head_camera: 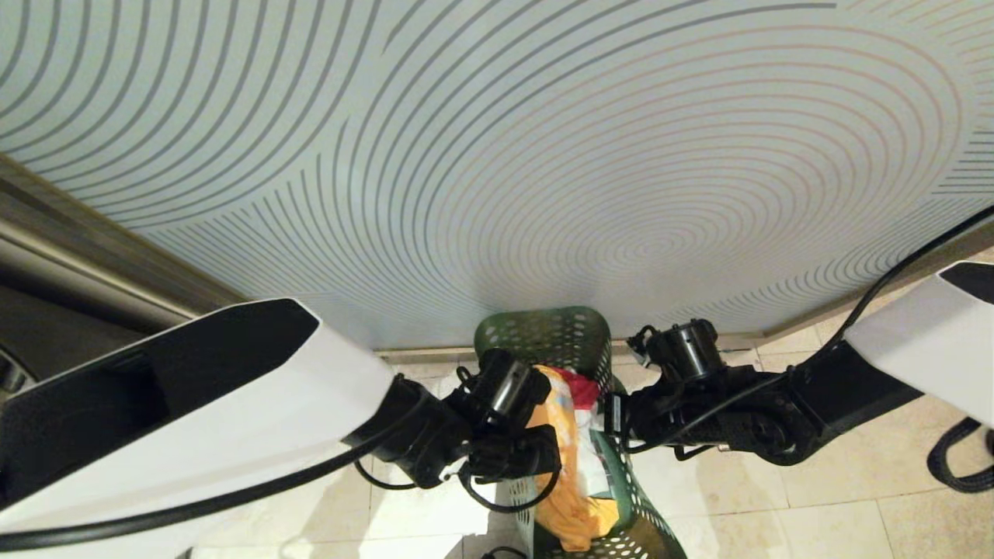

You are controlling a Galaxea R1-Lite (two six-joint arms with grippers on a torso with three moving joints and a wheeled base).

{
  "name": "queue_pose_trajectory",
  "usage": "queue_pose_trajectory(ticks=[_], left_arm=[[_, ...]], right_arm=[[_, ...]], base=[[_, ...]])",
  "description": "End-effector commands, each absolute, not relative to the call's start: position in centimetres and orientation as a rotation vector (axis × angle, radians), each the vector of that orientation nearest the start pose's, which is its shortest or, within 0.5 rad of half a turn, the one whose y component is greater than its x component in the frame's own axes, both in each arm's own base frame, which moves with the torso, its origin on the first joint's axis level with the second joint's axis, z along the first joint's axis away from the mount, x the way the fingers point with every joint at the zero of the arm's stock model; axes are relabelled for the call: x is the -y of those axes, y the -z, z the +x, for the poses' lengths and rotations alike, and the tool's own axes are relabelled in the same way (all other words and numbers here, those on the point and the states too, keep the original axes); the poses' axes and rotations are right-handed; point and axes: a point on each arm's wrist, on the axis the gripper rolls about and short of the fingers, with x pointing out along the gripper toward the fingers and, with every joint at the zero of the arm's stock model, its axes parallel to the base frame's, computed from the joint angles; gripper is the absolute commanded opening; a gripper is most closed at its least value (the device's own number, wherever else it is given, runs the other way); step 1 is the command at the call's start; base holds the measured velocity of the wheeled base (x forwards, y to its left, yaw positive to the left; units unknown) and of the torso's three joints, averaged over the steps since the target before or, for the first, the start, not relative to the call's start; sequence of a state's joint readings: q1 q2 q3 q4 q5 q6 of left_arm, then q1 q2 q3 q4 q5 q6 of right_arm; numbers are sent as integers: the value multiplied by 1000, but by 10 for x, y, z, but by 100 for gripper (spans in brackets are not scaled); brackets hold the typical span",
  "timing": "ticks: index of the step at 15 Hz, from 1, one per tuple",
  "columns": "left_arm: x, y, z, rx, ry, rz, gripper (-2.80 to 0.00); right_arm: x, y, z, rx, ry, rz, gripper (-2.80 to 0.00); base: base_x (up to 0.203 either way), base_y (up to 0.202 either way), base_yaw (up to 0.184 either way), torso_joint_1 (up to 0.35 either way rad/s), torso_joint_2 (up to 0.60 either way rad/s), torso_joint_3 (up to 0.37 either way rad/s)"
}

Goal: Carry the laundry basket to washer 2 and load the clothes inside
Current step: Pick up the clothes basket and put it beside the washing machine

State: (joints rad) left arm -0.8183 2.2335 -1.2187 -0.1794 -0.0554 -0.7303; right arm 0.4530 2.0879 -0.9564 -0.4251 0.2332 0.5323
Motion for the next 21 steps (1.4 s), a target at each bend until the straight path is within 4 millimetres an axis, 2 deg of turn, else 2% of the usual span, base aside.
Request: queue_pose_trajectory(ticks=[1, 5, 6, 11, 18, 21], left_arm=[[294, -76, 273, -1019, 515, -385, -280], [287, -89, 264, -1075, 537, -501, -280], [285, -91, 261, -1089, 550, -513, -280], [273, -124, 247, -1157, 640, -677, -280], [266, -137, 241, -1132, 662, -689, -280], [262, -133, 237, -1146, 652, -686, -280]], right_arm=[[-166, -94, 318, -816, -489, 432, -280], [-161, -136, 293, -819, -637, 603, -280], [-159, -141, 287, -820, -654, 616, -280], [-165, -147, 256, -841, -716, 591, -280], [-172, -153, 246, -836, -752, 580, -280], [-173, -152, 244, -848, -753, 581, -280]], base=[[0, 0, 0, 0, 0, 0], [0, 0, 0, 0, 0, 0], [0, 0, 0, 0, 0, 0], [0, 0, 0, 0, 0, 0], [0, 0, 0, 0, 0, 0], [0, 0, 0, 0, 0, 0]])
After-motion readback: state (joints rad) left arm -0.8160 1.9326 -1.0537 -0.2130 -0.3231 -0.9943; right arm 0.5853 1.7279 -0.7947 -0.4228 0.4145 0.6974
